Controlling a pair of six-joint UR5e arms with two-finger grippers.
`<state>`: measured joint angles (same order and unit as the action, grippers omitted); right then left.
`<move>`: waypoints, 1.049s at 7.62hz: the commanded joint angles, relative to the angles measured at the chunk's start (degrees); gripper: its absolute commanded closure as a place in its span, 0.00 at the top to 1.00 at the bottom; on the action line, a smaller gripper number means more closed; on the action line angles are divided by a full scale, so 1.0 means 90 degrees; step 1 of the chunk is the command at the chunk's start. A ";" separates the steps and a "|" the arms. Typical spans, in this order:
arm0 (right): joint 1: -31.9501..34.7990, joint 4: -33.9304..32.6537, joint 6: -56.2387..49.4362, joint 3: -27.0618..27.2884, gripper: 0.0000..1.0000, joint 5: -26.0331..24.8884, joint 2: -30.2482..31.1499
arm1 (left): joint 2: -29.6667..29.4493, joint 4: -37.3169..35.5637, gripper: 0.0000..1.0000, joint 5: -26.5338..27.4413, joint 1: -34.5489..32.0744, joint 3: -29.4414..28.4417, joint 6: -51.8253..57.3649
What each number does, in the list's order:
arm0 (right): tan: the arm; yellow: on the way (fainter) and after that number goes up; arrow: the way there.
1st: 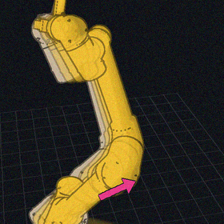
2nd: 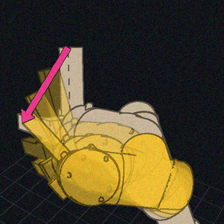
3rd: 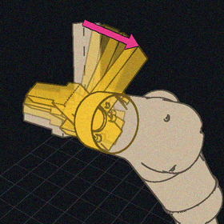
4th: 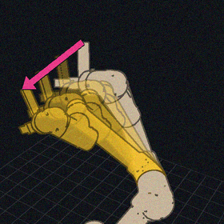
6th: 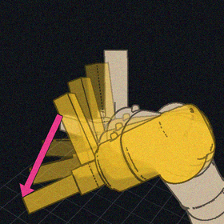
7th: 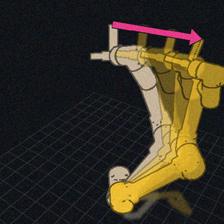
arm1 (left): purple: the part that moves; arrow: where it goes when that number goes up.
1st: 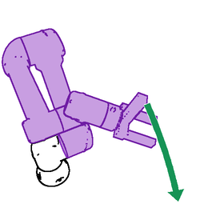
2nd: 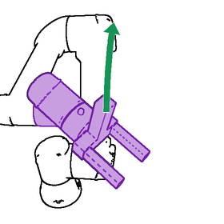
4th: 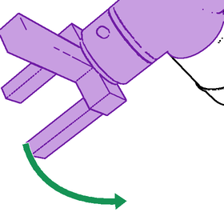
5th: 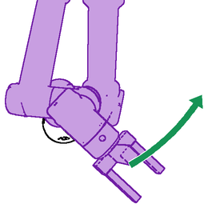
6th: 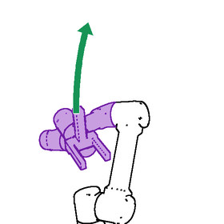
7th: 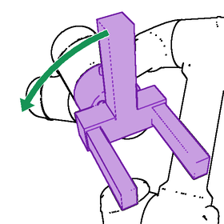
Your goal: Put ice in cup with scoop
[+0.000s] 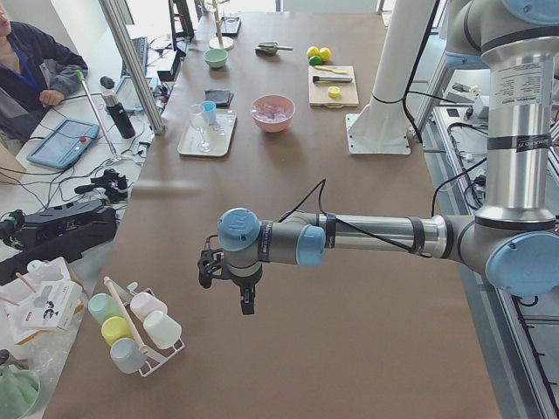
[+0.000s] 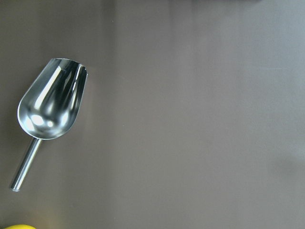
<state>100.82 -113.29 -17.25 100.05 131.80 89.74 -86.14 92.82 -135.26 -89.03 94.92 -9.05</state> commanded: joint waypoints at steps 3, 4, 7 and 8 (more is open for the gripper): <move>0.0019 0.1094 0.0032 -0.0921 1.00 0.0453 0.0322 | 0.0000 -0.0001 0.98 0.0000 0.0000 0.0000 0.0000; 0.0009 0.1113 0.0022 -0.0921 1.00 0.0433 0.0322 | 0.0000 0.0009 0.98 0.0010 0.0000 0.0000 0.0000; -0.0050 0.1094 0.0022 -0.0911 1.00 0.0365 0.0303 | 0.0000 0.0009 0.98 0.0010 0.0000 0.0000 0.0000; -0.0050 0.1084 0.0022 -0.0921 1.00 0.0355 0.0303 | 0.0000 0.0009 0.98 0.0000 0.0000 0.0000 0.0000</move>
<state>100.43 -103.43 -17.05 91.79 135.20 92.50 -86.13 92.90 -135.21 -89.03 94.92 -9.05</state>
